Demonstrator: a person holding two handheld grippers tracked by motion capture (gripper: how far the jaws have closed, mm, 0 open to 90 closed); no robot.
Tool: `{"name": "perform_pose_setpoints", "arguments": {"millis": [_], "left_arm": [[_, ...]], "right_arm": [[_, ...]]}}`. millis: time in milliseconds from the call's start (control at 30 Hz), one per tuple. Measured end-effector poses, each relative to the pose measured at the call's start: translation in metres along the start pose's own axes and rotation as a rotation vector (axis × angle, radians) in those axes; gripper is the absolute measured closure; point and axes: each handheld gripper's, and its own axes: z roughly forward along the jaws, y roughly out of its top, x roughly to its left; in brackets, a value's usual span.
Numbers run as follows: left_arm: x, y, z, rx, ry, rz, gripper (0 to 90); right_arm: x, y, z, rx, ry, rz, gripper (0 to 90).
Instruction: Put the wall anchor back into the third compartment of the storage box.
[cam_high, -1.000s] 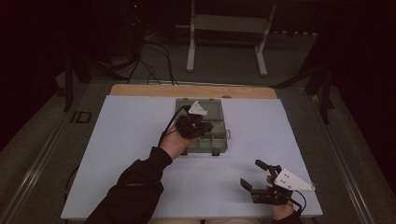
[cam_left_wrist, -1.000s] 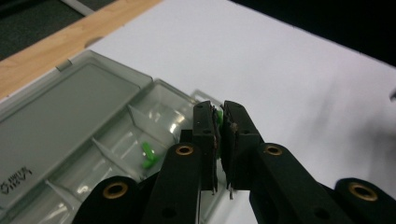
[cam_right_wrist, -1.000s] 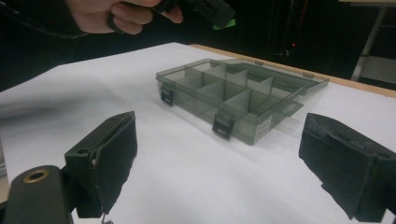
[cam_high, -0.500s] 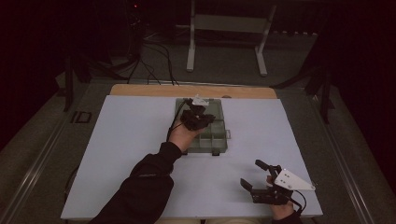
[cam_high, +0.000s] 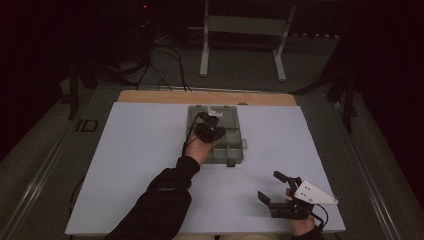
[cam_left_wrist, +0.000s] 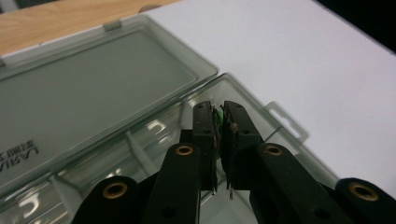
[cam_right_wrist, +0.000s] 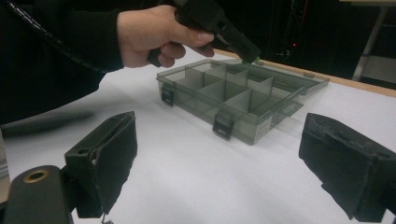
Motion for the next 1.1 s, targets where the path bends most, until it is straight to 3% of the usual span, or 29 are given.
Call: {"name": "perform_pose_setpoints", "arguments": {"millis": [100, 367, 633, 800, 1100], "left_arm": [[0.002, -0.002, 0.005, 0.018, 0.029, -0.009, 82.8], [0.004, -0.007, 0.018, 0.053, 0.038, -0.037, 82.8], [0.003, -0.007, 0.023, 0.082, 0.084, -0.028, 82.4], [0.003, -0.007, 0.019, 0.066, 0.057, -0.034, 73.8], [0.001, -0.002, -0.002, 0.046, 0.052, -0.010, 60.2]], "right_arm": [[0.001, 0.000, 0.000, 0.001, 0.002, -0.002, 11.4], [0.001, 0.000, 0.001, 0.001, 0.001, -0.001, 11.4], [0.000, 0.000, 0.000, -0.003, 0.001, 0.002, 11.4], [0.000, 0.000, 0.000, -0.004, 0.002, 0.002, 11.4], [-0.002, -0.001, -0.001, 0.002, 0.003, 0.001, 11.3]]}}
